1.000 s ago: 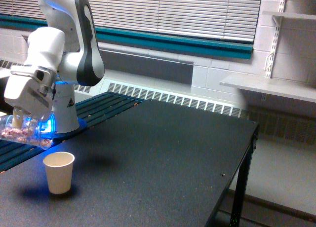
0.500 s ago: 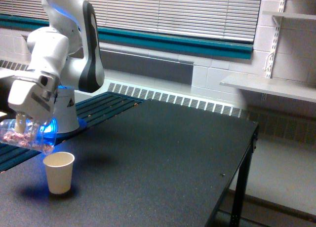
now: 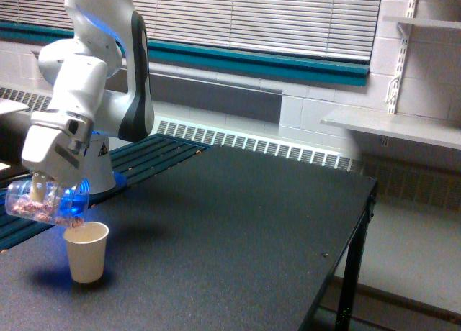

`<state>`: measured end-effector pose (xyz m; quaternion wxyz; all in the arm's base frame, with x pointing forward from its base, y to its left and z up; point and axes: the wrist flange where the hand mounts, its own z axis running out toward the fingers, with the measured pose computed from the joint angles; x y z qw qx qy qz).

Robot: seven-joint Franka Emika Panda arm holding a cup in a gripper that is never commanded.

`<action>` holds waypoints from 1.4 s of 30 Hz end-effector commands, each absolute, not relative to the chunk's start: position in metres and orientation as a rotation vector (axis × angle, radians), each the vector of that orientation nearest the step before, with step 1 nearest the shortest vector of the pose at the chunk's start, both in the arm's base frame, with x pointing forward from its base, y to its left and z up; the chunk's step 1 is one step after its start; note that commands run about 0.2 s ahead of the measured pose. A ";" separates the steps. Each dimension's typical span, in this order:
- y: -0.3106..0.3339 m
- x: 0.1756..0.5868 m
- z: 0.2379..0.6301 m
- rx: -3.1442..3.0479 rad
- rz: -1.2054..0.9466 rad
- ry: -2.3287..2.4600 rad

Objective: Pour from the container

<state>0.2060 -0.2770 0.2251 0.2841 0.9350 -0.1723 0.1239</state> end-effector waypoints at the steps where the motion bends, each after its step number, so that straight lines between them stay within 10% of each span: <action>1: -0.273 0.194 0.225 2.449 0.334 -0.473; 42: -0.266 0.222 0.244 2.415 0.352 -0.381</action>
